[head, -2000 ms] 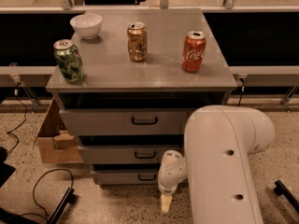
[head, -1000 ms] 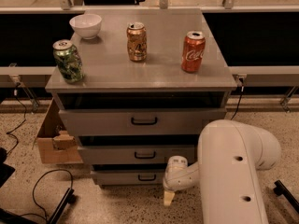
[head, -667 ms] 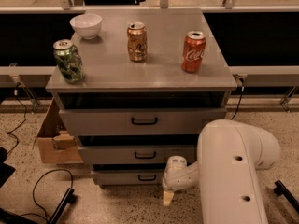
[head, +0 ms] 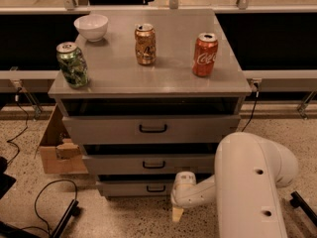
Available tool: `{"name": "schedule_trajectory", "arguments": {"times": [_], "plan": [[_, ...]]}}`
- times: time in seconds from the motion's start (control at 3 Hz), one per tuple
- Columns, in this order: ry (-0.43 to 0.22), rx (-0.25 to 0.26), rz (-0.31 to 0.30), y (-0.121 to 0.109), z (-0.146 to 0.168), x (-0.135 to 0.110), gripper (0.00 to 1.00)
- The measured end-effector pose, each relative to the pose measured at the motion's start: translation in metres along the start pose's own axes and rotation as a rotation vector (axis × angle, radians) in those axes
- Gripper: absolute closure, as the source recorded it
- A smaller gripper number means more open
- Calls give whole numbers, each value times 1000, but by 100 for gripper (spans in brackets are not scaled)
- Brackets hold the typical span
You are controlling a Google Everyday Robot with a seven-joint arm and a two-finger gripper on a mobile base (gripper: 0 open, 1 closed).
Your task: Open bottom drawer
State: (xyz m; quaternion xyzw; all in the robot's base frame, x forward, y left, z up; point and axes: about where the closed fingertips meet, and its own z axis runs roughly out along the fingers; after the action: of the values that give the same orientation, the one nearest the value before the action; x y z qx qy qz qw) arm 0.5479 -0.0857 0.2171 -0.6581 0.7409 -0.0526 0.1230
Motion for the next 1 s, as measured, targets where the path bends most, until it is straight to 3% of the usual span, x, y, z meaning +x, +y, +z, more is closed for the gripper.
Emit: {"name": "schedule_trajectory", "arguments": {"times": [0.67,1.0], "plan": [[-4,28,-24,-7,20,-1,0],[11,32,-62,-24,27,-8,0]]}}
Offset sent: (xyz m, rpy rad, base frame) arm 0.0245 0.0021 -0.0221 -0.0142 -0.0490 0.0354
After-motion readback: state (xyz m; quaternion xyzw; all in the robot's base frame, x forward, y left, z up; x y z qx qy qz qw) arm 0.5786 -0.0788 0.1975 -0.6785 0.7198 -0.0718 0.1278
